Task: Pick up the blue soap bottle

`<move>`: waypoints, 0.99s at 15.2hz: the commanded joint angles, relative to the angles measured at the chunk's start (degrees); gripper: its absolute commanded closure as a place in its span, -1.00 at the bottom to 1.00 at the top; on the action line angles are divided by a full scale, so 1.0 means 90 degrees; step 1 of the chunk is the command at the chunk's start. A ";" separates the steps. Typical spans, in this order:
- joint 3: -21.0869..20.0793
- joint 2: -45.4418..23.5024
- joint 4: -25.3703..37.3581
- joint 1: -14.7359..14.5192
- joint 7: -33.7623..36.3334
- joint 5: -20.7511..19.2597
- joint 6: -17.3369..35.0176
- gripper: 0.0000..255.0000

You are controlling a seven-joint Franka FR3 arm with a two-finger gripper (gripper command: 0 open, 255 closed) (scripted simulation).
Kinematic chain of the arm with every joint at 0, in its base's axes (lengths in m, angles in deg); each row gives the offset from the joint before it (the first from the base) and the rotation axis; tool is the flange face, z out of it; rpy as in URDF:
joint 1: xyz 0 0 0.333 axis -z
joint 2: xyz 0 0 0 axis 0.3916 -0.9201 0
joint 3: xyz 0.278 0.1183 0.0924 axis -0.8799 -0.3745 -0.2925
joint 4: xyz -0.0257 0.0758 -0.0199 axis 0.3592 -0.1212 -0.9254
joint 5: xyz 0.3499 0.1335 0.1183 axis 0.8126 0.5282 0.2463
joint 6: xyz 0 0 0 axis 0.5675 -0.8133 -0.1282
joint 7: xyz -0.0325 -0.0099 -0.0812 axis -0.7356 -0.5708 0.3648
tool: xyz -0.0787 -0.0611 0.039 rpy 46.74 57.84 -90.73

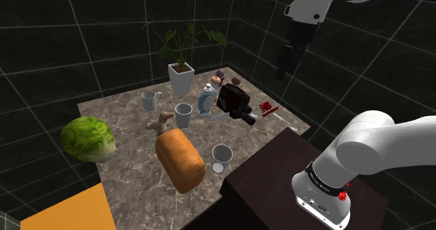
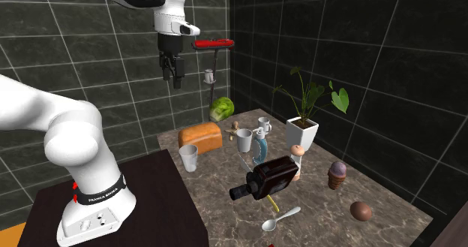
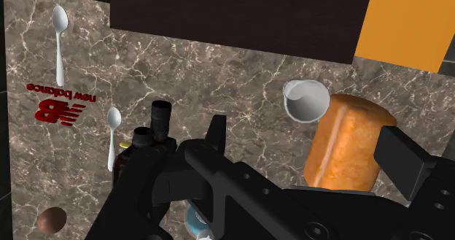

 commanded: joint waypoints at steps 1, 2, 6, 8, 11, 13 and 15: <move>0.0000 0.0000 0.0000 0.0000 0.0000 0.0000 0.0000 -1.00; -0.0001 -0.0172 -0.0035 0.0012 -0.0043 -0.0027 0.0224 -1.00; -0.0007 -0.0932 -0.0080 0.0062 -0.0199 -0.0130 0.1101 -1.00; -0.0011 -0.1348 -0.0047 0.0088 -0.0264 -0.0183 0.1520 -1.00; -0.0017 -0.2008 0.0073 0.0128 -0.0348 -0.0267 0.2116 -1.00; -0.0019 -0.2465 0.0199 0.0153 -0.0394 -0.0327 0.2485 -1.00; -0.0022 -0.2933 0.0361 0.0178 -0.0432 -0.0391 0.2830 -1.00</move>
